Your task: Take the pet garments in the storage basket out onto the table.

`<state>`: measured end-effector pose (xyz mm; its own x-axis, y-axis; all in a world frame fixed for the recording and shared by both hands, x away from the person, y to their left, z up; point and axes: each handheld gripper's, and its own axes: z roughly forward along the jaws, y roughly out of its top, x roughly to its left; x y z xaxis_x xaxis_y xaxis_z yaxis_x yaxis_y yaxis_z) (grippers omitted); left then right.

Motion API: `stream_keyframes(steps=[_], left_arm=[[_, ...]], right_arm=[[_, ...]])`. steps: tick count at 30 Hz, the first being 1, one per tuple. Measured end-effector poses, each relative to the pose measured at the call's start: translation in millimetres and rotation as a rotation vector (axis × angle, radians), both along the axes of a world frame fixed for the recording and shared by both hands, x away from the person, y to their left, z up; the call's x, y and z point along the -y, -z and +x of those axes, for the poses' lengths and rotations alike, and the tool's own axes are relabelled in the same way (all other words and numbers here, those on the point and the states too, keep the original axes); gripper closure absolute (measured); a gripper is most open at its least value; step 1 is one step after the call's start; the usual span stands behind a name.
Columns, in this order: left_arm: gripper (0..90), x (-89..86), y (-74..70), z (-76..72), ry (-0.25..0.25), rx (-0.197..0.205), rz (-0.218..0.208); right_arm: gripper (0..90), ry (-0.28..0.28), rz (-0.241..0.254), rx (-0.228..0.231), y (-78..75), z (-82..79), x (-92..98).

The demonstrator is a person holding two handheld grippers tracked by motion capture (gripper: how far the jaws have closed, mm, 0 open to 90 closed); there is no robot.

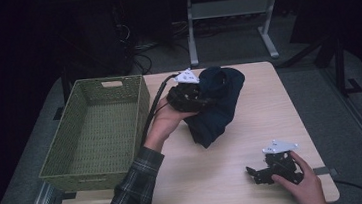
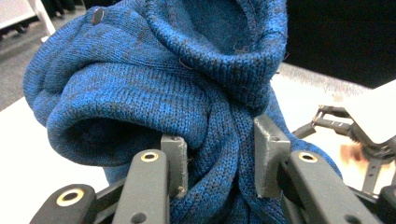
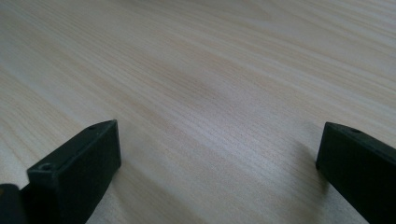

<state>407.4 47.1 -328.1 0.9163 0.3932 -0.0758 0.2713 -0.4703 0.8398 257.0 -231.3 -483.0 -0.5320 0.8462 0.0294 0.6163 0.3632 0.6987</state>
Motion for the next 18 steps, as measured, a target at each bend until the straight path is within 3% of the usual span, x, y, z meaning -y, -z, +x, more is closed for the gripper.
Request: stream_keyframes(steps=[10, 18], left_arm=[[62.7, 30.7, 43.7, 4.8, 0.046, -0.048, 0.050], [62.2, 53.4, 74.0, 6.8, 0.073, -0.082, 0.124]], right_arm=[[0.0, 0.000, 0.000, 0.000, 0.1, 0.0, -0.1], [0.0, 0.002, 0.002, -0.003, 0.0, -0.2, -0.2]])
